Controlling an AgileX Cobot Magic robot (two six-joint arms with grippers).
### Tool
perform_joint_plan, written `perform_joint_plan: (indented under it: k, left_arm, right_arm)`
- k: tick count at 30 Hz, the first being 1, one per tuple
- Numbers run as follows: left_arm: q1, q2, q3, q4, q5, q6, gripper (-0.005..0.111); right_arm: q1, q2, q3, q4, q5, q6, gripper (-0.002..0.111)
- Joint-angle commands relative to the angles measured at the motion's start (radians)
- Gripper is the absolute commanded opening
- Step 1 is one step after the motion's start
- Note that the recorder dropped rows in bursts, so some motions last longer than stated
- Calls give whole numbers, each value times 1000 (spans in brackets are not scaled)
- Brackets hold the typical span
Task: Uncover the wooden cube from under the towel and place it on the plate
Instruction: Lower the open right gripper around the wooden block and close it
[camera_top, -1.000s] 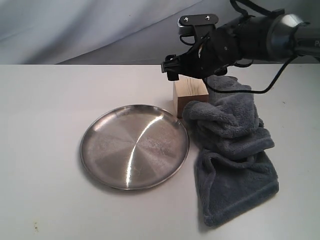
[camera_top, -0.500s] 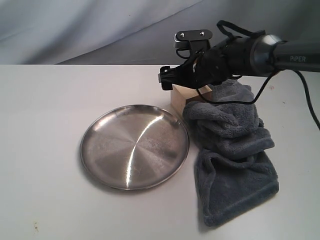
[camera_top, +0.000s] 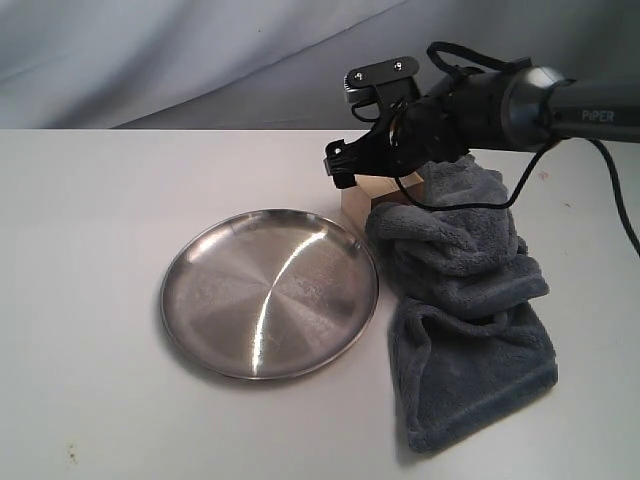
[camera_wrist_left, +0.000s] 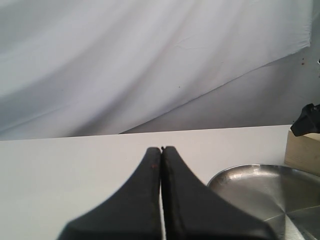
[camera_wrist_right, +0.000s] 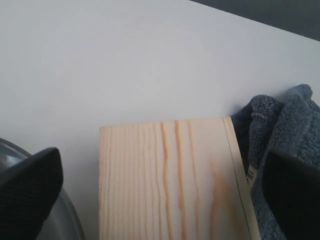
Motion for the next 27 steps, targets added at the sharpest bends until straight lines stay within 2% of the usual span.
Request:
perform_joint_plan:
  k: [1,23,27]
  left_arm:
    - [2,-4,4,-2,-11,-2,0]
    - [2,-4,4,-2,-11,-2,0]
    - [2,-4,4,-2,-11,-2,0]
  right_arm:
    - [2,-3,0,-33,1,-7,105]
    - [-25,41,0,27,35,-13,105]
    - [-15,41,0,118,70,-149,105]
